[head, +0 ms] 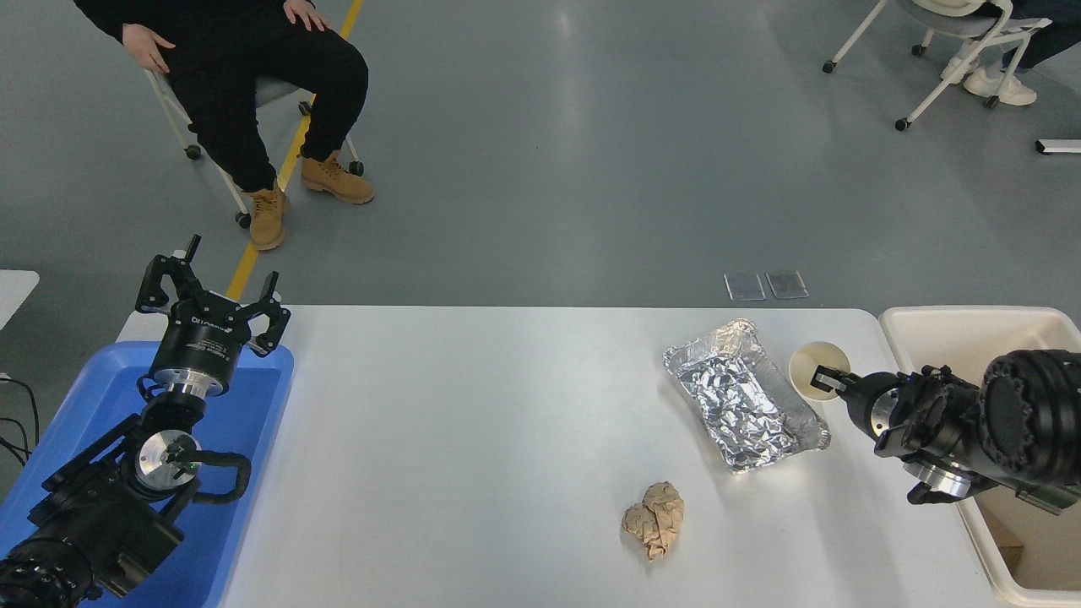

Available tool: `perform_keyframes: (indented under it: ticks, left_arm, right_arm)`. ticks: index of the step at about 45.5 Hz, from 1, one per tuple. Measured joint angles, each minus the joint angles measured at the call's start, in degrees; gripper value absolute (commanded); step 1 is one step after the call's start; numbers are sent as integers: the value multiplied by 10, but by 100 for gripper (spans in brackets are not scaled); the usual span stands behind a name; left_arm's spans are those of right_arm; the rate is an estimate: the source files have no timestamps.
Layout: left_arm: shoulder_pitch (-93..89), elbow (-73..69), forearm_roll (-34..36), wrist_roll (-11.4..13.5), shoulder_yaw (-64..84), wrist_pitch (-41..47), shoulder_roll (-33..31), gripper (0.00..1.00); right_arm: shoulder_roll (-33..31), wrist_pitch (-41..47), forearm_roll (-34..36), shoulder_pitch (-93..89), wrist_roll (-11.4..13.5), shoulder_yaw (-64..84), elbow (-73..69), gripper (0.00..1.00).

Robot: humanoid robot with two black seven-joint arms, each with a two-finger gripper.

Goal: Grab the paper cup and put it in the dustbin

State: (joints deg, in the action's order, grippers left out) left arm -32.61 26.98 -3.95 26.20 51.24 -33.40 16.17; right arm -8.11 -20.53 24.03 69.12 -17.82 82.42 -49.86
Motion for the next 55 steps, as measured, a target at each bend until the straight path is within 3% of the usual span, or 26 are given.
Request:
perform_keyframes:
  ticks: [17, 27, 55]
  left_arm:
    - [0, 0, 0, 0, 0, 0, 0, 99]
    - [0, 0, 0, 0, 0, 0, 0, 99]
    - [0, 0, 0, 0, 0, 0, 0, 99]
  right_arm:
    - [-13, -6, -4, 30, -3, 10, -7, 0]
    - [-48, 5, -47, 105, -14, 35, -51, 0]
    - [-167, 148, -154, 428, -32, 75, -225, 0]
